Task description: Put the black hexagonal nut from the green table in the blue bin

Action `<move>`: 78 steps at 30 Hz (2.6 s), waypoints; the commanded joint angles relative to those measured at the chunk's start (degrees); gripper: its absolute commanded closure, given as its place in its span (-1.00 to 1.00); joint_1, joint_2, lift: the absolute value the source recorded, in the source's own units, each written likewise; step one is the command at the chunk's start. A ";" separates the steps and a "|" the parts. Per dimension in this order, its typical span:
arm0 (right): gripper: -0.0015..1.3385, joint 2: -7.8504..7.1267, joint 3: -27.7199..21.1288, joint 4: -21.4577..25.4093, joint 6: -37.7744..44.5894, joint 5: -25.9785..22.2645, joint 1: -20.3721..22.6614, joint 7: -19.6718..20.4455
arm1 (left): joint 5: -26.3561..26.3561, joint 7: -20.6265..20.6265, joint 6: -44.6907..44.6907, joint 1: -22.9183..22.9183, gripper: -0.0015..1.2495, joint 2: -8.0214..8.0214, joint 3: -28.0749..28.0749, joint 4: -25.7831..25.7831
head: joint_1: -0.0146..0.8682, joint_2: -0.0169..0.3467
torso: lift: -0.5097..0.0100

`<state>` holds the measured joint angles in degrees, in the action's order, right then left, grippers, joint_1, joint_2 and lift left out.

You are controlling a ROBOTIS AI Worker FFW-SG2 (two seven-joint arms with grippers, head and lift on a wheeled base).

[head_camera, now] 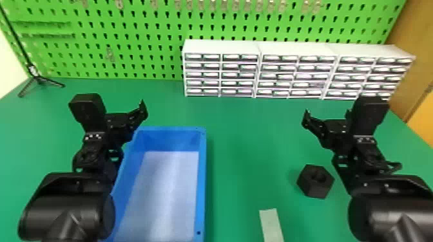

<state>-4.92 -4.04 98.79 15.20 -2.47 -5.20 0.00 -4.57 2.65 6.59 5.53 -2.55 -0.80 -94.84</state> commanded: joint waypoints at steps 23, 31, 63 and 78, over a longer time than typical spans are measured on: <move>-0.83 0.09 0.00 0.00 0.00 -0.26 0.10 0.00 | -0.35 -0.01 0.00 0.00 -0.74 0.00 -0.17 0.00 | 0.59 -0.76 | 0.59; -0.83 0.09 -0.18 0.00 0.09 -0.26 -0.07 0.00 | -0.44 -0.01 0.00 0.00 -0.74 0.00 -0.26 0.00 | 0.59 -0.76 | 0.59; -0.83 -4.31 -5.28 15.82 32.43 -3.77 -4.12 -0.09 | -1.76 -0.01 0.00 -0.17 -0.74 0.00 -0.87 -0.35 | 0.59 -0.76 | 0.59; -0.83 -9.14 -7.56 25.49 60.47 -9.13 -7.19 0.00 | -1.58 0.08 0.00 -0.35 -0.74 -0.09 -1.84 -1.23 | 0.59 -0.76 | 0.59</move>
<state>-13.20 -11.15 122.51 70.38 -9.66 -12.47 -0.08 -6.39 2.66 6.60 5.47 -2.61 -2.23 -95.95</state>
